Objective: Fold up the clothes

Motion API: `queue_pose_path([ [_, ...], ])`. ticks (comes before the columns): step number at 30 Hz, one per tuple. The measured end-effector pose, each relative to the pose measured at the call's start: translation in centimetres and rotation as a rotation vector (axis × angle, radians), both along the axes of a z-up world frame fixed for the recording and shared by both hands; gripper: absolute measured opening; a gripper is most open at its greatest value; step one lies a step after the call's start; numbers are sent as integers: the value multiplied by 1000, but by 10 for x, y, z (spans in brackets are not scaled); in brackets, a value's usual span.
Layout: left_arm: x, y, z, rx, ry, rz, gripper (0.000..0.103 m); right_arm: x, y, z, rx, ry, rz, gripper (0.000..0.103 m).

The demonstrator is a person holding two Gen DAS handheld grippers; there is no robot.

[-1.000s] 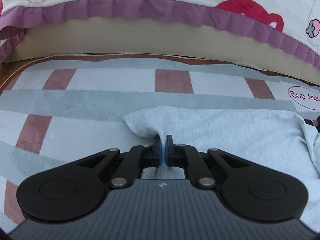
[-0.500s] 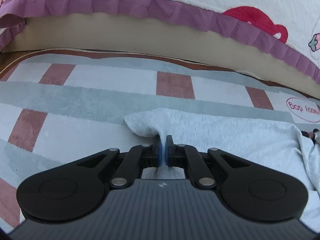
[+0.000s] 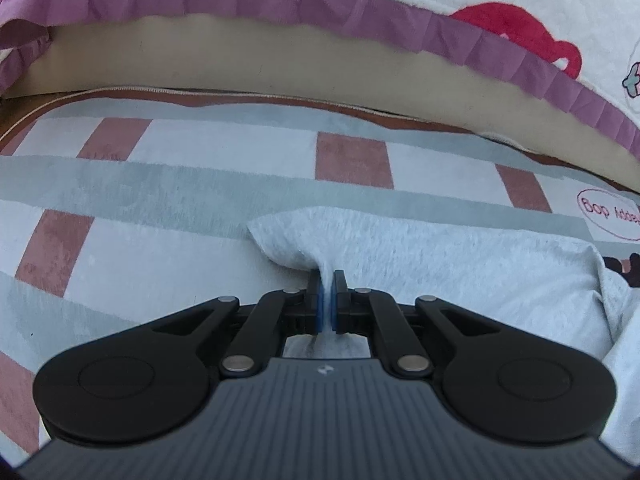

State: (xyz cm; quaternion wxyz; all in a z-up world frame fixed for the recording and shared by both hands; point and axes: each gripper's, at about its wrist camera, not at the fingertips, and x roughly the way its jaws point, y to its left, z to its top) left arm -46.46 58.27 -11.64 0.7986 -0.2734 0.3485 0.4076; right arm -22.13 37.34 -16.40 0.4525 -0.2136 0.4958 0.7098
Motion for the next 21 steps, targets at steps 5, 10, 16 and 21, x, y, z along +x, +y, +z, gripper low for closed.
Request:
queue_pose_path([
  [5,-1,2,-1,-16,-3,5,4,6,-17,37,177,-356,-17,51],
  [10,0,2,-2,-18,-2,5,4,-20,-15,23,138,-620,228,50],
  [16,0,4,-2,0,-28,-11,4,-25,-10,-10,99,-671,253,19],
  [21,1,5,10,77,-86,-26,3,37,-10,42,300,-574,-96,0],
])
